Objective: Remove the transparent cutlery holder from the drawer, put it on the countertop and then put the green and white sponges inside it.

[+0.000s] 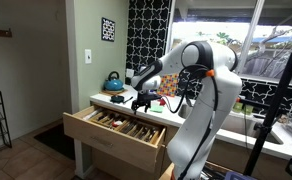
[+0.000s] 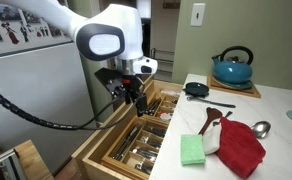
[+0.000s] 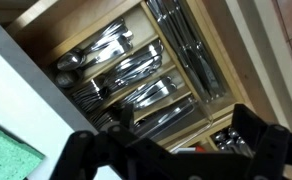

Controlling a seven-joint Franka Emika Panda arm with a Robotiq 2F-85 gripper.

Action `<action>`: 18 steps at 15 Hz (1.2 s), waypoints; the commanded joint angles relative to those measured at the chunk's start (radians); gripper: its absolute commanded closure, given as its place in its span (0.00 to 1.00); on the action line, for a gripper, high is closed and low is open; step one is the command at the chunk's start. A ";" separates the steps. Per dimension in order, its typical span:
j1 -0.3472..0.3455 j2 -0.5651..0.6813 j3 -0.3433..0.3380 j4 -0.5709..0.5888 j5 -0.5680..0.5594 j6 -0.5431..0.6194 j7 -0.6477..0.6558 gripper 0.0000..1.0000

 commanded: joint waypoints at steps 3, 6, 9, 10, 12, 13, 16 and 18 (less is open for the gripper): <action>-0.022 0.312 0.018 0.139 0.150 0.232 0.190 0.00; -0.030 0.431 0.032 0.190 0.248 0.346 0.262 0.00; -0.054 0.514 0.076 0.238 0.365 0.390 0.223 0.00; -0.062 0.535 0.089 0.253 0.387 0.397 0.218 0.00; -0.075 0.569 0.110 0.282 0.417 0.396 0.217 0.00; -0.075 0.585 0.110 0.293 0.413 0.398 0.230 0.00; -0.067 0.622 0.097 0.316 0.383 0.412 0.267 0.00; -0.067 0.637 0.095 0.323 0.381 0.404 0.280 0.27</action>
